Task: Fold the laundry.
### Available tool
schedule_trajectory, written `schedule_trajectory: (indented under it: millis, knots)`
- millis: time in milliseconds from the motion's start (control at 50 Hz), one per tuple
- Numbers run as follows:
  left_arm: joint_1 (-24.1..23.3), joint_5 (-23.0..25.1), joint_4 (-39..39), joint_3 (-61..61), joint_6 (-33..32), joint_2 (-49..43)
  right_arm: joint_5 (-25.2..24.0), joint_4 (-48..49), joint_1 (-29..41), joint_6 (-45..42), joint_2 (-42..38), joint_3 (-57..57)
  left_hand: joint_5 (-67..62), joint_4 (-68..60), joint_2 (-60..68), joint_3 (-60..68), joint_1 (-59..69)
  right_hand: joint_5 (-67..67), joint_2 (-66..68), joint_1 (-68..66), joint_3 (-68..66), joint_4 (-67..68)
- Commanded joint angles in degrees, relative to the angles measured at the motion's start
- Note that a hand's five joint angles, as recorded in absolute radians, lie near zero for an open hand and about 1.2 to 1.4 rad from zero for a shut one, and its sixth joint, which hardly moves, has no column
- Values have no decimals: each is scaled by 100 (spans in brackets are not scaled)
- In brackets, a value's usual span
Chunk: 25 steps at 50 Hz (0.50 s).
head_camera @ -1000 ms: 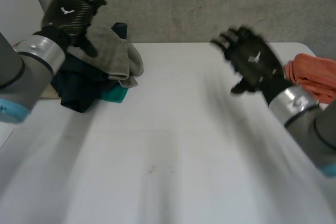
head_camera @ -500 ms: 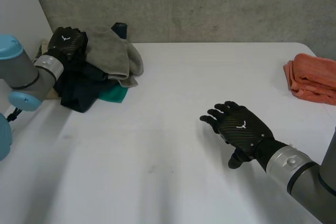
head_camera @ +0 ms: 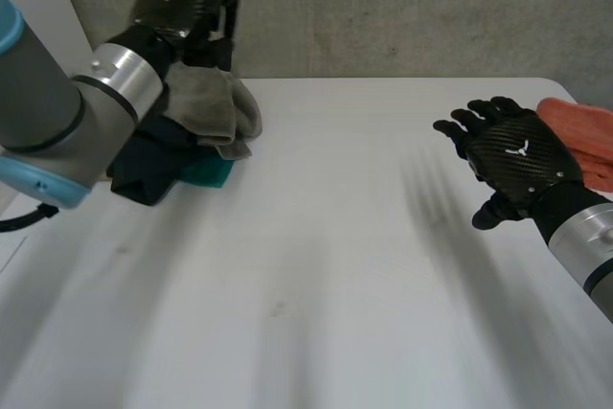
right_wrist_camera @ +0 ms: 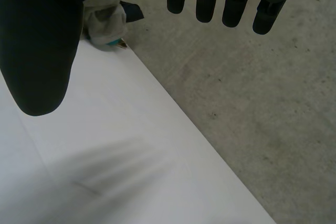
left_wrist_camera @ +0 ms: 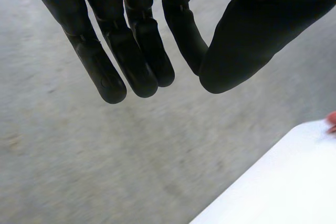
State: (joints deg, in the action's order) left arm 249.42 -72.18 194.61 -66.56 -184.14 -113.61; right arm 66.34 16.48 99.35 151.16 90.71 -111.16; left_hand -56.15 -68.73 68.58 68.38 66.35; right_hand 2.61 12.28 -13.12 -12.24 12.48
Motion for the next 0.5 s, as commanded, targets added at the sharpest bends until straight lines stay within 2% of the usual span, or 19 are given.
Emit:
schedule_trajectory:
  millis: [20,40,100,120,200,300,420,500]
  knots:
    - [-298,-42,367,-138,-393,-283,-94,-13,-161,221,-35,-63,311,569,-554,-535,-332,-261,-228,312,224,-248]
    - [-202,-155,411,-16,-751,-589,-95,-13,-161,212,-44,-72,3509,3767,-3752,-3732,-3530,-261,-228,312,224,-248]
    - [-17,-375,394,195,-1386,-995,-95,-13,-179,212,-79,-81,3641,3899,-3885,-3865,-3662,-261,-228,312,224,-248]
    - [175,-489,394,309,-1814,-1188,-95,-13,-170,221,-79,-81,3825,4083,-4068,-4049,-3846,-261,-228,312,224,-248]
    - [703,-517,350,582,-2572,-1679,-103,-13,-170,212,-88,-81,3861,4119,-4104,-4084,-3881,-261,-228,312,224,-248]
    - [1082,-359,315,1144,-2645,-2191,-112,-13,-170,212,-106,-81,3542,3800,-3785,-3766,-3563,-261,-228,312,224,-248]
    - [1337,-192,-150,2197,-2627,-2963,-121,-13,-161,212,-255,-81,2785,3043,-3028,-3009,-2806,-261,-228,312,224,-248]
    - [1399,-16,-362,2647,-2627,-3350,-112,-13,-161,203,-343,-81,2801,3059,-3044,-3024,-2822,-261,-228,312,224,-248]
